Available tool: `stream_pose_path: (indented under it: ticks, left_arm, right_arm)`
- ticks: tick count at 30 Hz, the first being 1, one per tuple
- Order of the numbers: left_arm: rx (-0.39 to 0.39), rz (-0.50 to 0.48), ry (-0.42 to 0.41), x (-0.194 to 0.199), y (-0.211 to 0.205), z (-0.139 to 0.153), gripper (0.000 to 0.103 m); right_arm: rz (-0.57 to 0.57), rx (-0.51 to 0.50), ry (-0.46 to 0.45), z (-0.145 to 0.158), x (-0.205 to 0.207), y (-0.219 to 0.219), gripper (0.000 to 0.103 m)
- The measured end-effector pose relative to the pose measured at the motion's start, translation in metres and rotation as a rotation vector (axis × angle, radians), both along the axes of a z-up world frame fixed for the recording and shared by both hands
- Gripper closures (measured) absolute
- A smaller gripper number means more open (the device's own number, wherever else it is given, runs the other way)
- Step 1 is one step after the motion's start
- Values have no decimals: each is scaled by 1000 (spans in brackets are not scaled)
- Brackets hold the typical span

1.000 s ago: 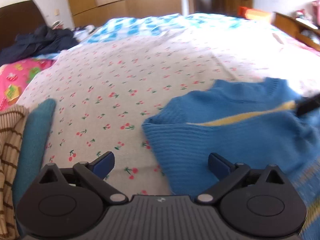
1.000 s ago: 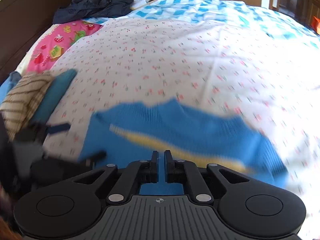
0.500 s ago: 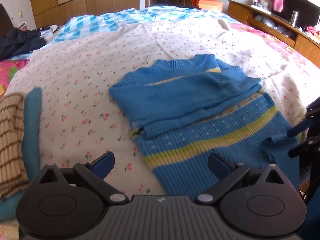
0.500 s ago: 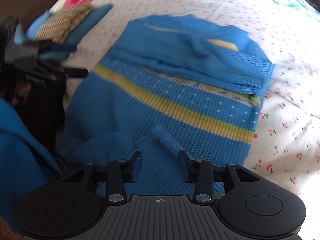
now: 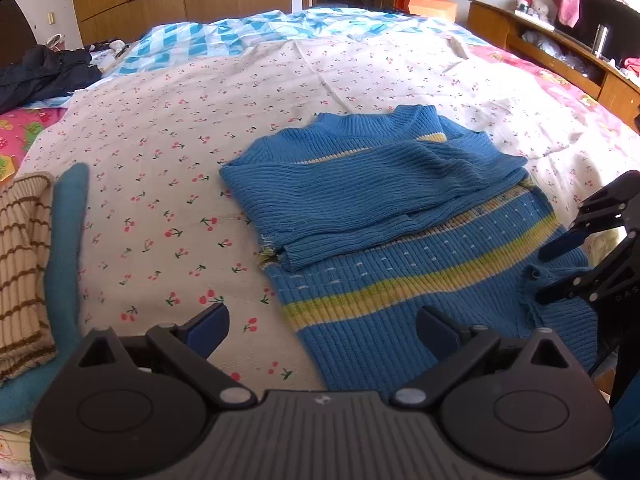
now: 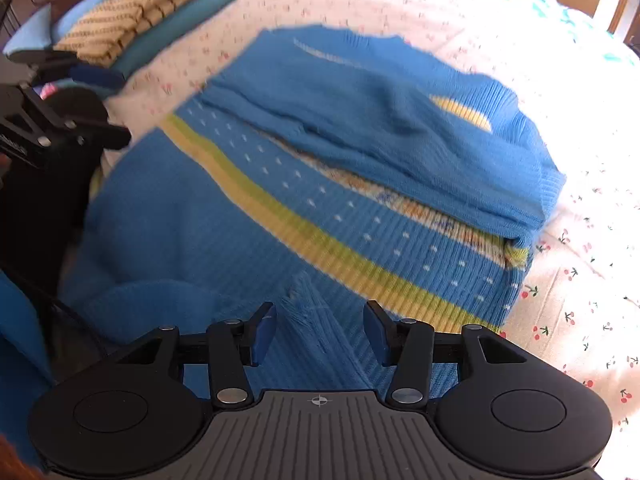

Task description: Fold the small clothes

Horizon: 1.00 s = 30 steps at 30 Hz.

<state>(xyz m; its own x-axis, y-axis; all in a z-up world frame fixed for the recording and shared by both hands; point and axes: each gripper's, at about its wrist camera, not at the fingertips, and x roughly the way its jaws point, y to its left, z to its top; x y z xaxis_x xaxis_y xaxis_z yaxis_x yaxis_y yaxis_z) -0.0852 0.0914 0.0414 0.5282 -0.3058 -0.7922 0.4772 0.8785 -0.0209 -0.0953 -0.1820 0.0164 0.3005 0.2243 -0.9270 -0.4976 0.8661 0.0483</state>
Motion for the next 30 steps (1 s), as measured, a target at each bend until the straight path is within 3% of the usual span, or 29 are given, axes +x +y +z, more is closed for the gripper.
stream_pose_path:
  ticks: [2, 3, 5, 7, 9, 14, 17, 23, 28, 30]
  left_arm:
    - [2, -6, -3, 0, -2, 0, 0]
    - [4, -5, -6, 0, -2, 0, 0]
    - [4, 4, -8, 1, 0, 1, 0]
    - [1, 15, -14, 3, 1, 2, 0]
    - [-4, 21, -27, 5, 2, 5, 0]
    - [-33, 23, -95, 13, 3, 24, 0]
    - [-65, 37, -130, 18, 2, 35, 0]
    - [-76, 34, -136, 14, 2, 37, 0]
    - [-22, 14, 7, 0, -6, 7, 1]
    - [18, -32, 52, -11, -14, -3, 7]
  right_arm:
    - [18, 8, 23, -2, 0, 1, 57]
    - [24, 8, 20, -1, -1, 3, 63]
    - [2, 15, 28, 5, -2, 4, 99]
    - [-16, 37, 3, 18, -3, 3, 99]
    - [-83, 73, -79, 38, 1, -6, 99]
    - [-430, 287, -305, 89, 30, -73, 99]
    - [-605, 352, -395, 94, 44, -107, 99]
    - [-692, 343, -343, 57, 58, -119, 99]
    - [-736, 378, -303, 29, 57, -121, 99]
    - [-770, 414, -299, 21, 60, -127, 98]
